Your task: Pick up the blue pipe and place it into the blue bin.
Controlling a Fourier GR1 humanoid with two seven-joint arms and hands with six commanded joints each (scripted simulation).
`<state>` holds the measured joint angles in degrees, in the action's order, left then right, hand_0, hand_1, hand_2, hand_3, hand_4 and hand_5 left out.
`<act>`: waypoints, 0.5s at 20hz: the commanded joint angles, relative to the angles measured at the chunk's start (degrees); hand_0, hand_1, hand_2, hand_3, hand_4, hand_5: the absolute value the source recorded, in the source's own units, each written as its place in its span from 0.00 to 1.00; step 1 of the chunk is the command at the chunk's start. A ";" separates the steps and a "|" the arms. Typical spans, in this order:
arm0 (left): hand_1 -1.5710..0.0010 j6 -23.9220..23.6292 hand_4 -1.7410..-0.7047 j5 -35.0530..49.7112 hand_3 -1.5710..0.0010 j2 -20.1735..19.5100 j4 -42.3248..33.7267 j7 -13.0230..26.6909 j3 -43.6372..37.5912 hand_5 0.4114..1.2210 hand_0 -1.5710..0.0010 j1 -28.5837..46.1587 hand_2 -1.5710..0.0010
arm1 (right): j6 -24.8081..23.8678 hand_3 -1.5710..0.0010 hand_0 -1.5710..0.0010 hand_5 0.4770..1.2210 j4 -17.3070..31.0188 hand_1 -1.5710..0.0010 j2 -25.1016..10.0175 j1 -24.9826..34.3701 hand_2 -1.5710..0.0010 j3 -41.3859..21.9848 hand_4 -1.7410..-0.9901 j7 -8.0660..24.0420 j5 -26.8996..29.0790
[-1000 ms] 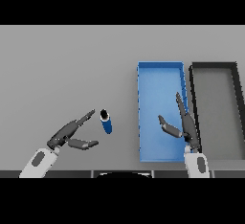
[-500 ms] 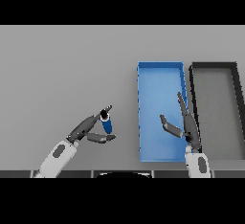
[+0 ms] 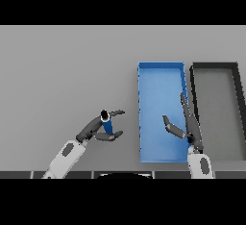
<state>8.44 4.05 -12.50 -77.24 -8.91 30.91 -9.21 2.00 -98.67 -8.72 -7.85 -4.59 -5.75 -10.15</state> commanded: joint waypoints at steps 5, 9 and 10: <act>0.33 -0.20 0.19 1.61 0.29 1.87 -0.26 0.97 -0.01 0.75 0.39 0.55 0.29 | 0.24 1.00 1.00 0.25 0.16 1.00 0.21 -0.13 1.00 -0.13 0.68 -0.90 0.20; 0.14 -2.08 0.22 -0.90 0.12 2.69 -1.32 -0.25 1.70 0.90 0.16 0.74 0.12 | 0.55 1.00 1.00 0.23 0.53 1.00 0.45 1.17 1.00 -0.03 0.69 0.91 0.87; 0.11 -2.65 0.23 -1.41 0.10 3.09 -1.39 -1.36 1.31 0.92 0.13 0.72 0.09 | 0.46 1.00 1.00 0.22 0.24 1.00 0.86 0.79 1.00 -0.38 0.69 0.65 0.77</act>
<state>5.83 2.58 -9.40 -78.63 -10.38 32.21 -8.50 2.49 -98.42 -7.84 -7.07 -4.98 -5.16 -9.38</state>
